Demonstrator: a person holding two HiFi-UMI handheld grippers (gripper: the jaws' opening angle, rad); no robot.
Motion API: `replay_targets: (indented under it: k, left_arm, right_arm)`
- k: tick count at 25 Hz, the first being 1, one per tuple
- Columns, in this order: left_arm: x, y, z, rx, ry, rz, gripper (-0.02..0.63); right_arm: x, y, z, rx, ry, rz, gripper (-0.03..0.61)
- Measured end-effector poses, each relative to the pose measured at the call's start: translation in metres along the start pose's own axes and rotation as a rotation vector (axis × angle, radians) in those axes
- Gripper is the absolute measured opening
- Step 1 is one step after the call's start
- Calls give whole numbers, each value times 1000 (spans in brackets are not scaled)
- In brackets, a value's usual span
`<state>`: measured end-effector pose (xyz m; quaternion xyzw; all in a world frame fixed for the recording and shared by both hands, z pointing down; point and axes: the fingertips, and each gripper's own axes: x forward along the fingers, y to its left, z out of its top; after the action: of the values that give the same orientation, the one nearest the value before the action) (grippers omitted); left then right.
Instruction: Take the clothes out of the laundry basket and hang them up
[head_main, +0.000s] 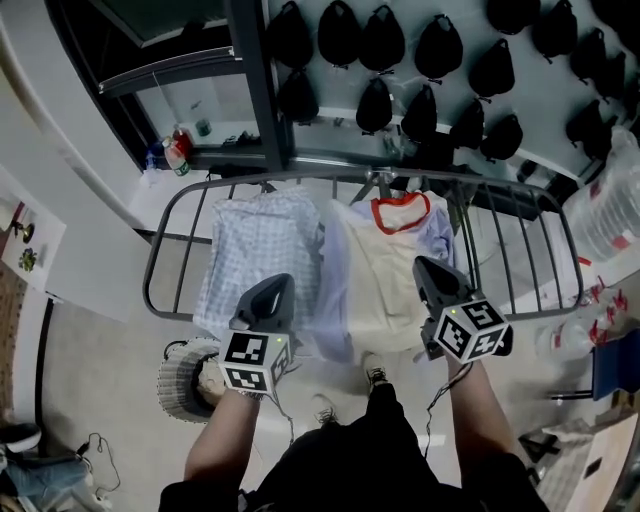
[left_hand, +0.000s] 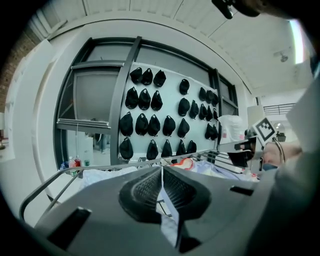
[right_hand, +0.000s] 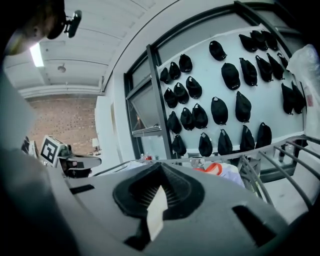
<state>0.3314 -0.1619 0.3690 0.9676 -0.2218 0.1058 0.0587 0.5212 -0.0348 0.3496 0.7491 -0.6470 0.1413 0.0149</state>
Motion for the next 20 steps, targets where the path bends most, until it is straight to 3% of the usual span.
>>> replay_targets:
  k: [6,11,20]
  left_arm:
    - [-29,-13,-6,6,-13,22,11]
    - [-43,-32,-12,-45,-7,32,11]
    - [-71,-94,-27,-60,13,157,11]
  right_arm:
    - [-20,30,-6,-24,4,45,6]
    - [-36,43,-9,-66,15,85,6]
    - [-86,32,-20,-74,20,234,6]
